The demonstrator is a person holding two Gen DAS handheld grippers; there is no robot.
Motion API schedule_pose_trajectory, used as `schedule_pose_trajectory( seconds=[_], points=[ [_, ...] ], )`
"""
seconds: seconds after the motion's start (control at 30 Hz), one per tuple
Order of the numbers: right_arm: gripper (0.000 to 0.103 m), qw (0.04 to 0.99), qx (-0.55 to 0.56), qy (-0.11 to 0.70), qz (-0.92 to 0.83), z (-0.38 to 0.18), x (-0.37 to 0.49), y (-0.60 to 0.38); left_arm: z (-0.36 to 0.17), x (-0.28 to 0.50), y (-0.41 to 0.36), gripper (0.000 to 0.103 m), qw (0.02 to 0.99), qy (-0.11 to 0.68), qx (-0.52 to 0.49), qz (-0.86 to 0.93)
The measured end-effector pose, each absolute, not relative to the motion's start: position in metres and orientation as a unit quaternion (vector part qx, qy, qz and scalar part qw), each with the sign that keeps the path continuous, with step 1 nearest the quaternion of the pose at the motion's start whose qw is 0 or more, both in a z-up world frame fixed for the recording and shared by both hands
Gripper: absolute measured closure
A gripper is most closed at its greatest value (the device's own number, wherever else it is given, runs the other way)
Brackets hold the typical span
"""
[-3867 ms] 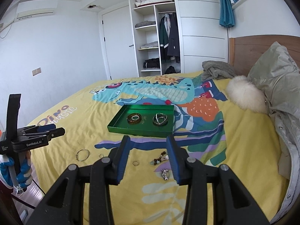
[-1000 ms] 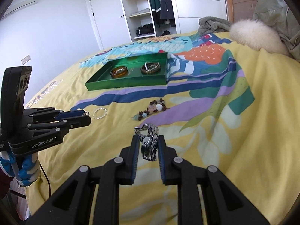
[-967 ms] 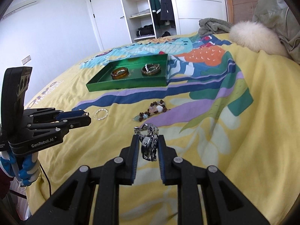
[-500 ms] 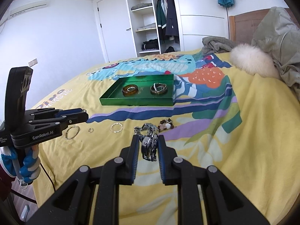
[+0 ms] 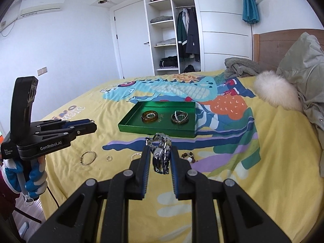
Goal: Organize jewelry
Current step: 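Carry the ring and watch over the green tray with both tools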
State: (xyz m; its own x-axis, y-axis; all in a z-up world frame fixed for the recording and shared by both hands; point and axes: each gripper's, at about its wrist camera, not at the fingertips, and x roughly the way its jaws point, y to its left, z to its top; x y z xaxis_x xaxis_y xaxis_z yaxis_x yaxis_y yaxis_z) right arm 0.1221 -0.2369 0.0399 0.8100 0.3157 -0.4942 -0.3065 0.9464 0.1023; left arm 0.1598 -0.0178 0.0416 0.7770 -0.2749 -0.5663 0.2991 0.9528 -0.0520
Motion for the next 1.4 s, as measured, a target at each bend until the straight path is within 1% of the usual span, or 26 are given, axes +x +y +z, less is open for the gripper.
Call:
schedule_pose_trajectory(
  seconds=[0.23,0.43,0.57,0.7,0.9,1.07,1.27,1.4],
  points=[
    [0.085,0.954,0.006,0.247,0.169,0.061,0.144,-0.229,0.059,0.183,0.004,0.083,0.949,0.286,0.012,-0.133],
    [0.085,0.955,0.001,0.240,0.175,0.077,0.182,-0.218,0.067,0.218,0.025,0.083,0.952,0.286,0.003,-0.110],
    [0.085,0.953,0.004,0.245,0.179,0.077,0.215,-0.207,0.063,0.248,0.037,0.083,0.951,0.293,-0.004,-0.099],
    [0.085,0.949,0.009,0.256,0.183,0.069,0.257,-0.192,0.048,0.286,0.042,0.083,0.947,0.309,-0.007,-0.093],
    [0.085,0.939,0.025,0.290,0.185,0.033,0.327,-0.173,0.005,0.347,0.045,0.083,0.934,0.347,-0.016,-0.083],
    [0.085,0.922,0.028,0.339,0.185,-0.020,0.381,-0.159,-0.042,0.393,0.050,0.083,0.918,0.391,-0.035,-0.064],
    [0.085,0.899,0.036,0.397,0.182,-0.081,0.432,-0.147,-0.080,0.430,0.049,0.083,0.904,0.424,-0.034,-0.040],
    [0.085,0.888,0.034,0.423,0.177,-0.103,0.453,-0.145,-0.096,0.444,0.044,0.083,0.897,0.440,-0.027,-0.033]
  ],
)
